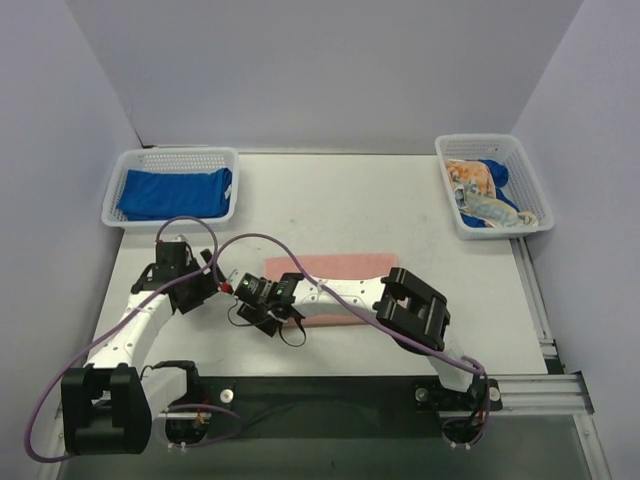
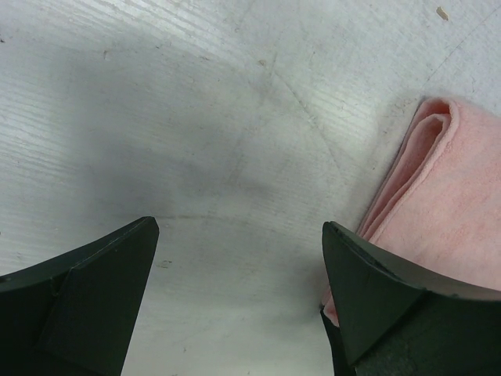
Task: Fold and stack the towels
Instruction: Neatly place the folded towel into the bin
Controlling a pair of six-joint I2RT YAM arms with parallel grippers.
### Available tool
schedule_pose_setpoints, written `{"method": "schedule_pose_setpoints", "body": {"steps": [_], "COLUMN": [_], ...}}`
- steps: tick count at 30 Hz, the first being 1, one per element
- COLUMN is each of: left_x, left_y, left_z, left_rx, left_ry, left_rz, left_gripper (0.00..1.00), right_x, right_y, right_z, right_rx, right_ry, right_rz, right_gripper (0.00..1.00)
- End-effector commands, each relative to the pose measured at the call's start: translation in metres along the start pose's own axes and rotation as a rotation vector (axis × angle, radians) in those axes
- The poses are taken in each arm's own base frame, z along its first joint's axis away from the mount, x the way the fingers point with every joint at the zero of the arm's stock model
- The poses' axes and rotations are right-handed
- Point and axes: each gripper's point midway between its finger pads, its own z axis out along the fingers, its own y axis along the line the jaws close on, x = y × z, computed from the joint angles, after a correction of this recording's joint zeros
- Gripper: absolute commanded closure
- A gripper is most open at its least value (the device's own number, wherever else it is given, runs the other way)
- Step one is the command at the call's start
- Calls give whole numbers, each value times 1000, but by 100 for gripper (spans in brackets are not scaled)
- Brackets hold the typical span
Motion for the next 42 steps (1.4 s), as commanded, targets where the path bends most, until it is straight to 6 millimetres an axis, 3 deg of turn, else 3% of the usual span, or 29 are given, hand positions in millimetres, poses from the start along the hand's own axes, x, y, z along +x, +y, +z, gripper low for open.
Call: {"method": "schedule_pose_setpoints", "body": {"steps": [1, 7, 8, 10, 11, 13, 14, 16, 23, 30, 35, 42], "left_x": [-6, 0, 3, 9, 11, 20, 21, 22, 23, 40, 30, 27], "left_y": [-10, -16, -16, -23, -27, -35, -38, -52, -101, -121, -145, -152], "left_z": [-1, -1, 0, 1, 1, 1, 1, 0, 5, 21, 17, 16], "left_rx": [48, 86, 94, 136, 158, 205, 221, 272, 376, 410, 524, 563], "left_ry": [-17, 4, 14, 41, 50, 89, 93, 98, 94, 151, 114, 94], "left_rz": [12, -2, -7, -28, -38, -77, -90, -116, -109, -150, -154, -195], "left_gripper": [2, 2, 3, 3, 3, 3, 3, 3, 2, 2, 2, 2], "right_x": [23, 44, 48, 39, 46, 25, 31, 10, -9, -27, -26, -18], "right_y": [-6, -27, -27, -34, -35, -37, -37, -40, -45, -56, -57, -55], "right_z": [12, 23, 23, 18, 17, 2, 1, -15, -42, -68, -72, -72], "right_rx": [31, 65, 51, 22, 8, -71, -91, -152, -254, -327, -330, -328], "right_ry": [77, 129, 134, 85, 88, -5, -10, -117, -295, -447, -457, -441], "right_rz": [-3, 76, 91, 158, 176, 247, 267, 307, 409, 491, 489, 472], "right_gripper": [51, 84, 94, 100, 100, 100, 100, 100, 100, 100, 100, 100]}}
